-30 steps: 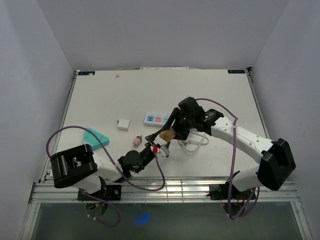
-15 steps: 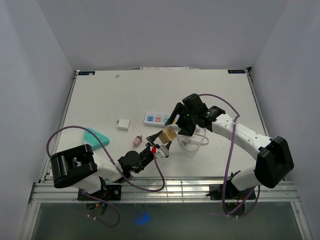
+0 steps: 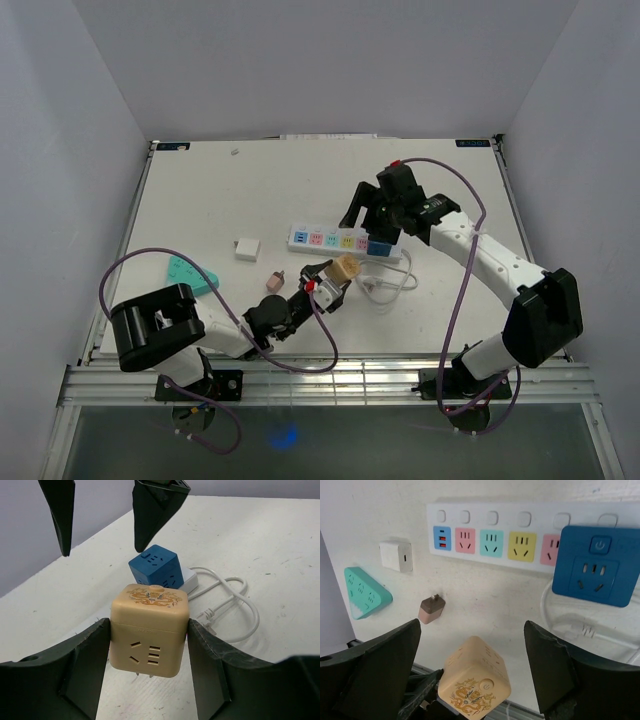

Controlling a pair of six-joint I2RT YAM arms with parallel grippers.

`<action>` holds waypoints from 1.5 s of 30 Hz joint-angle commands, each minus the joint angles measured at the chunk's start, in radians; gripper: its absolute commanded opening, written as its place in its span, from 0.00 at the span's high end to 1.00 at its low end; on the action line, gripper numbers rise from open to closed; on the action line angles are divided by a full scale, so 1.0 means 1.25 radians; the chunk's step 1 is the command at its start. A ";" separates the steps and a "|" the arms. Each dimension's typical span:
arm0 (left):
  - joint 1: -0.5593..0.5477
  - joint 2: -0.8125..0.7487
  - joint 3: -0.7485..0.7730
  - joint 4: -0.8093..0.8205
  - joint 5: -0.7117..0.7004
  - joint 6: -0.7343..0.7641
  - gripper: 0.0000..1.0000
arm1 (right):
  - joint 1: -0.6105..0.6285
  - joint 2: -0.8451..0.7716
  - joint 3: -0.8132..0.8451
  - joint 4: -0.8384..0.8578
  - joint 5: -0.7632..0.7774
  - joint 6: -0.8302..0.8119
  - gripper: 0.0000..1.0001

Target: Insert the plug

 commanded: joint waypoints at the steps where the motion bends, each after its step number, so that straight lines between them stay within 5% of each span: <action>1: 0.012 -0.008 0.030 -0.008 0.030 -0.065 1.00 | -0.014 0.011 0.045 0.032 0.012 -0.137 0.10; 11: 0.037 0.009 0.035 -0.013 0.050 -0.093 1.00 | -0.045 -0.023 -0.025 0.125 -0.191 -0.276 0.02; 17: 0.043 0.008 0.031 -0.007 0.045 -0.094 1.00 | -0.045 -0.116 -0.142 0.228 -0.216 -0.298 0.02; 19: 0.043 0.003 0.030 -0.009 0.045 -0.091 1.00 | -0.044 -0.172 -0.215 0.298 -0.209 -0.322 0.10; 29: 0.043 0.003 0.030 -0.010 0.041 -0.061 1.00 | -0.041 -0.134 -0.181 0.232 -0.353 -0.401 0.10; 45: 0.043 -0.030 0.010 0.007 0.011 -0.045 1.00 | 0.026 -0.081 -0.140 0.169 -0.314 -0.453 0.10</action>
